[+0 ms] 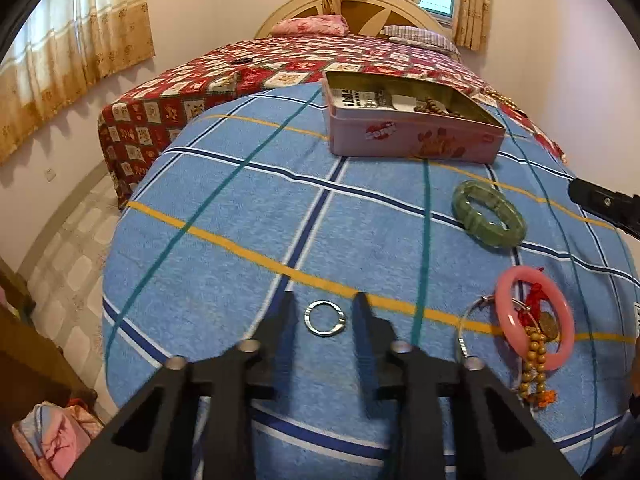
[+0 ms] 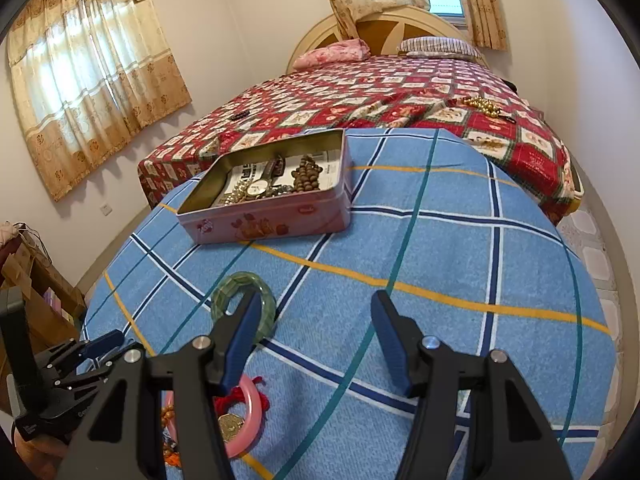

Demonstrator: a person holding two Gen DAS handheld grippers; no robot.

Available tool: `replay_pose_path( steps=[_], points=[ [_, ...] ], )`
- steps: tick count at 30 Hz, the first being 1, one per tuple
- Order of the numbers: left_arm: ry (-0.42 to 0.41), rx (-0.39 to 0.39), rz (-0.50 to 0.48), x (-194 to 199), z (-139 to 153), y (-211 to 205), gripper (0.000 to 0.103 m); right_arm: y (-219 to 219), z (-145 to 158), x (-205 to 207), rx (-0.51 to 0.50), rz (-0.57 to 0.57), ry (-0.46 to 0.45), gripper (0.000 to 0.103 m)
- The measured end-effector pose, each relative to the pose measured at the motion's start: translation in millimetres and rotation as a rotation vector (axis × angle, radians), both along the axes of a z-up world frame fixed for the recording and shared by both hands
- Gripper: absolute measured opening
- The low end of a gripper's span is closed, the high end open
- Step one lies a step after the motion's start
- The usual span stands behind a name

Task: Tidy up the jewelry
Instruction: 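Grasp the small silver ring with left gripper while right gripper nears the jade bangle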

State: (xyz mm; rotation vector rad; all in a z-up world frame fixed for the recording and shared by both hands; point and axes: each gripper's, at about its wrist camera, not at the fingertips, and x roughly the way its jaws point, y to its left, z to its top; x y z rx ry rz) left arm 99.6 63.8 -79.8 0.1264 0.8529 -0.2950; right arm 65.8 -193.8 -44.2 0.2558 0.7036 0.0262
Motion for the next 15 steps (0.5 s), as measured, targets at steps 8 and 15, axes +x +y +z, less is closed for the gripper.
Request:
replay_pose_path(
  steps=[8,15],
  points=[
    [-0.012,-0.005,-0.029,-8.8,-0.7,-0.3,0.021,-1.5,-0.9,-0.9,0.008,-0.001,0.002,0.060],
    [-0.070,-0.048,-0.058,-14.8,15.6,-9.2,0.021,-2.2,-1.5,-0.9,0.000,0.006,0.008,0.060]
  ],
)
